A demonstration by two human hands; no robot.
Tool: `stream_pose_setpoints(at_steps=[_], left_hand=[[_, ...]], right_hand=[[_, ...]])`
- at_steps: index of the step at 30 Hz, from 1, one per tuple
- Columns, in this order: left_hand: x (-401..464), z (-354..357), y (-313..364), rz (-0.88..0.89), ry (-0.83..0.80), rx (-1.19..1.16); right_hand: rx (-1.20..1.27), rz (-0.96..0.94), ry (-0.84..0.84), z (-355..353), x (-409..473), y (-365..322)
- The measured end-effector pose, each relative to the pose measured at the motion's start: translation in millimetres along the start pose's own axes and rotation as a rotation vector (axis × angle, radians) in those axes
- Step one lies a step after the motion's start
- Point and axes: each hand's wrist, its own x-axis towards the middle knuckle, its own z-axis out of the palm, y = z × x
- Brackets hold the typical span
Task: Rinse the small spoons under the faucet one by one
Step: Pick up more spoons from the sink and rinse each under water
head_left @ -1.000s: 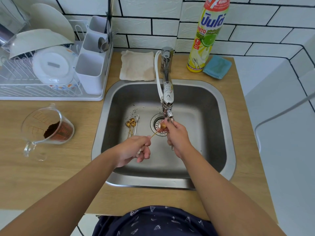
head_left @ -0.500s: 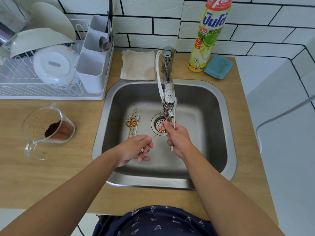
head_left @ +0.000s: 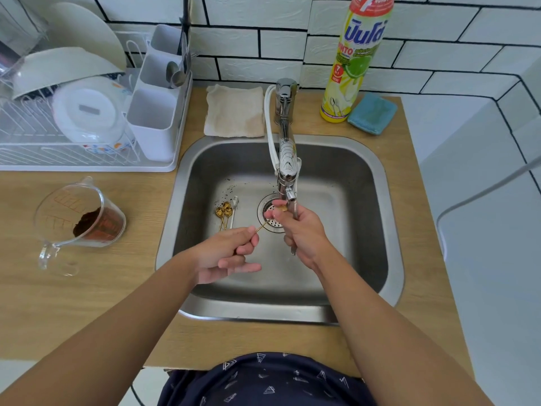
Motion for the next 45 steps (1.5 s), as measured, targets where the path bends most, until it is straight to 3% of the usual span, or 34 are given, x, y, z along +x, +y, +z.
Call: stream_pose_setpoints(at_steps=[2,6,8,14,18,21,26,31,37,45], left_hand=[[-1,-4,2,-0.014,-0.008,0.028],[4,1,4,0.065,0.097,0.442],[8,3,2,0.104,0.144,0.512],[28,17,3,0.166,0.185,0.368],[42,24,6,0.195,0.230,0.219],[52,29,9,0.211,0.251,0.140],[66,46,16,0.208,0.369,0.159],[65,42,12,0.251,0.265,0.225],[65,42,9,0.284,0.275,0.082],[59,41,12,0.278,0.343,0.282]], right_hand=[[-0.007,-0.009,0.057,0,0,-1],[-0.098,-0.057,0.212,4,2,3],[-0.101,-0.042,0.239,6,2,3],[-0.019,0.052,0.030,7,-4,4],[0.137,-0.014,0.218,-3,4,-11],[0.187,-0.053,0.267,-11,6,-20],[0.170,-0.055,0.271,-12,7,-22],[0.172,-0.027,0.219,-10,4,-17],[0.190,-0.004,0.188,2,6,-18],[0.087,-0.035,0.162,0,4,-18]])
